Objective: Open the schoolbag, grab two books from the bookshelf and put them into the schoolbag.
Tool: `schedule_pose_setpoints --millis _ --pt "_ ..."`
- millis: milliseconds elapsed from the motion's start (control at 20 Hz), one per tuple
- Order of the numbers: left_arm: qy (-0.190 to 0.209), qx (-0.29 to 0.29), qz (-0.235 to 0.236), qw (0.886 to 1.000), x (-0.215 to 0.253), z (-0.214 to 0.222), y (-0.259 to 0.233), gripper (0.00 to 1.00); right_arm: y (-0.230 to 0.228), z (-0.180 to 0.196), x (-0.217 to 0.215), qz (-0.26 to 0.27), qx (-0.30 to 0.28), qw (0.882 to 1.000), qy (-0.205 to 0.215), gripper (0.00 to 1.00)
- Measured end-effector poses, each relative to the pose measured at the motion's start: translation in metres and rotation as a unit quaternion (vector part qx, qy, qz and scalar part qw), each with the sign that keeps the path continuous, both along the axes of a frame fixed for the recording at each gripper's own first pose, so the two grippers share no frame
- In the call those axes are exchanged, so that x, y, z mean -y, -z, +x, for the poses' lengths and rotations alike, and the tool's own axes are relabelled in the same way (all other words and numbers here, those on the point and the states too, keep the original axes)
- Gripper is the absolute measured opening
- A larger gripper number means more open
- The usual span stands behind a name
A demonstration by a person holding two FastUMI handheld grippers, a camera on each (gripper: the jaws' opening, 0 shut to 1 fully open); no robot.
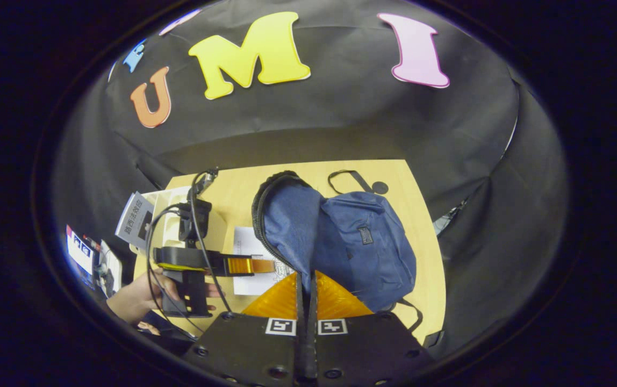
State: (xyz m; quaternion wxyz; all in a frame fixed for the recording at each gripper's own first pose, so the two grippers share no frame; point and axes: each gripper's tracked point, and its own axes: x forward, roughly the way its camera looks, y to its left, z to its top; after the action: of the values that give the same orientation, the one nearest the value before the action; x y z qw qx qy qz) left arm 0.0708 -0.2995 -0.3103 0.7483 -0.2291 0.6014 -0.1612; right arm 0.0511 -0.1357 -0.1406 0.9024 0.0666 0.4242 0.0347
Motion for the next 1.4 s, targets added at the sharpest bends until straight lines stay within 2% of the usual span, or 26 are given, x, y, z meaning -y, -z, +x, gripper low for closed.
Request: schedule_pose_setpoints --millis 50,150,250,400,500,600,750,850,900,1150,1300,1400 --pt "-0.007 0.008 0.001 1.000 -0.004 0.004 -0.009 1.00 0.000 0.000 0.001 0.002 0.001 1.000 0.001 0.00" --pt "-0.020 0.042 0.039 0.998 -0.028 0.018 -0.023 1.00 0.000 0.001 0.002 0.006 0.002 1.000 0.001 0.00" --pt "-0.018 0.063 0.069 0.995 -0.045 0.020 -0.032 1.00 -0.001 0.001 0.002 0.007 0.003 1.000 -0.001 0.00" --pt "-0.015 0.085 0.078 0.993 -0.048 0.015 -0.050 1.00 -0.001 0.001 0.003 0.012 0.004 1.000 0.001 0.00" --pt "-0.007 0.121 0.098 0.988 -0.057 0.015 -0.069 1.00 0.000 0.001 0.005 0.012 0.005 1.000 0.002 0.00" --pt "0.007 0.177 0.143 0.974 -0.078 0.021 -0.094 1.00 -0.002 0.001 0.007 0.006 0.007 1.000 0.002 0.00" --pt "0.027 0.265 0.213 0.940 -0.118 0.029 -0.140 1.00 -0.003 0.001 0.007 -0.002 0.009 1.000 0.002 0.00" --pt "0.027 0.306 0.237 0.922 -0.140 0.031 -0.167 1.00 -0.003 0.001 0.008 -0.007 0.010 1.000 -0.001 0.00" --pt "0.021 0.320 0.240 0.916 -0.151 0.029 -0.180 1.00 -0.003 0.000 0.007 -0.008 0.010 1.000 -0.002 0.00" --pt "-0.010 0.321 0.290 0.902 -0.250 0.015 -0.214 1.00 -0.004 0.001 0.007 -0.009 0.011 1.000 -0.003 0.00" --pt "-0.029 0.286 0.306 0.907 -0.310 0.006 -0.221 1.00 -0.004 0.000 0.007 -0.007 0.009 1.000 0.000 0.00" --pt "-0.024 0.258 0.310 0.915 -0.344 0.003 -0.225 1.00 -0.004 0.001 0.007 -0.005 0.009 1.000 0.001 0.00"
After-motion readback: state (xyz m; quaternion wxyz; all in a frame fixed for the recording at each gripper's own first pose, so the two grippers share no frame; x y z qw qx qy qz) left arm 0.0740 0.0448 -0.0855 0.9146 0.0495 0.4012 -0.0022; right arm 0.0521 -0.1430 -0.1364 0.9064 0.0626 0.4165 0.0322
